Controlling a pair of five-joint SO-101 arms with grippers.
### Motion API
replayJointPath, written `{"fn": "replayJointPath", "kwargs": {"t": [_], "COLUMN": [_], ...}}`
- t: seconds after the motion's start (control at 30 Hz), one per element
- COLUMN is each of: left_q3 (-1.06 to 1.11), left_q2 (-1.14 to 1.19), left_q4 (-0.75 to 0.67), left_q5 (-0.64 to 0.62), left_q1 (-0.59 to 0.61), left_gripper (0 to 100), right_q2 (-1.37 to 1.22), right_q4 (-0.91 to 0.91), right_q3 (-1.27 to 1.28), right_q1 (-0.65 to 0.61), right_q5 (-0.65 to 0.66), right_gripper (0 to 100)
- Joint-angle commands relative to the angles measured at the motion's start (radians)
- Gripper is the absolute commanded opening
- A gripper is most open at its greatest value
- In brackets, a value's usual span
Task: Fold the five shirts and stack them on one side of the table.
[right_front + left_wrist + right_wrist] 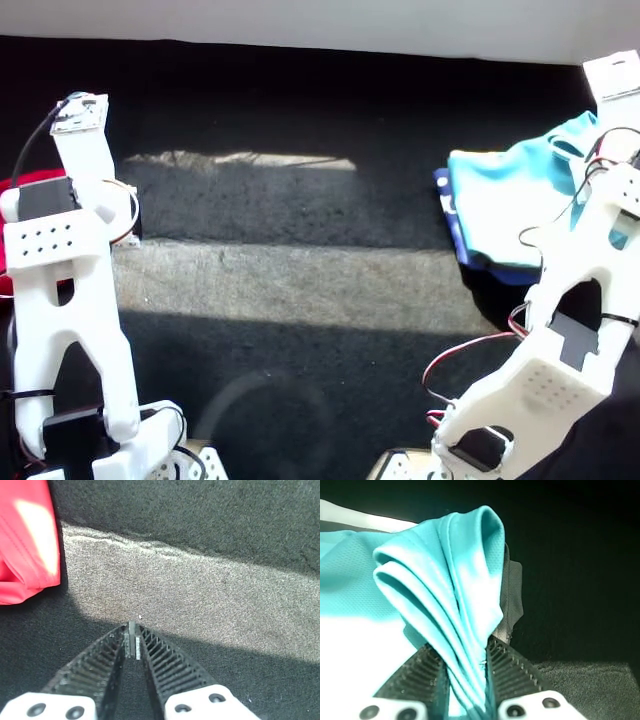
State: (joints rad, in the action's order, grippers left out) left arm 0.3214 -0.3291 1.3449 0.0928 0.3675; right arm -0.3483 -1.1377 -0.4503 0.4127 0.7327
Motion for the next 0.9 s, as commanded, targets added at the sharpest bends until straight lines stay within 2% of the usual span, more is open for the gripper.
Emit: {"fn": "replayJointPath", "kwargs": {"t": [0.0,0.27,0.37,0.5,0.8,0.87], "left_q3": [-0.002,-0.002,-0.002,-0.002,-0.002,-0.002], "left_q2": [-0.038,-0.038,-0.038,-0.042,-0.042,-0.038], "left_q4": [-0.012,-0.012,-0.012,-0.012,-0.012,-0.012], "left_q5": [0.002,0.002,0.002,0.005,0.005,0.005], "left_q1": [0.004,0.004,0.004,0.004,0.004,0.005], "left_gripper": [1,1,1,1,1,1], "right_q2": [0.007,0.007,0.007,0.01,0.015,0.012], "right_q4": [0.058,0.151,0.151,0.151,0.157,0.157], "right_q3": [0.047,0.105,0.105,0.104,0.048,0.007], "right_q1": [0.002,0.008,0.016,0.045,0.056,0.031], "right_q5": [0.014,0.009,-0.029,-0.221,-0.434,-0.462], "right_gripper": [0.6,1.2,10.1,25.0,23.1,16.3]}}
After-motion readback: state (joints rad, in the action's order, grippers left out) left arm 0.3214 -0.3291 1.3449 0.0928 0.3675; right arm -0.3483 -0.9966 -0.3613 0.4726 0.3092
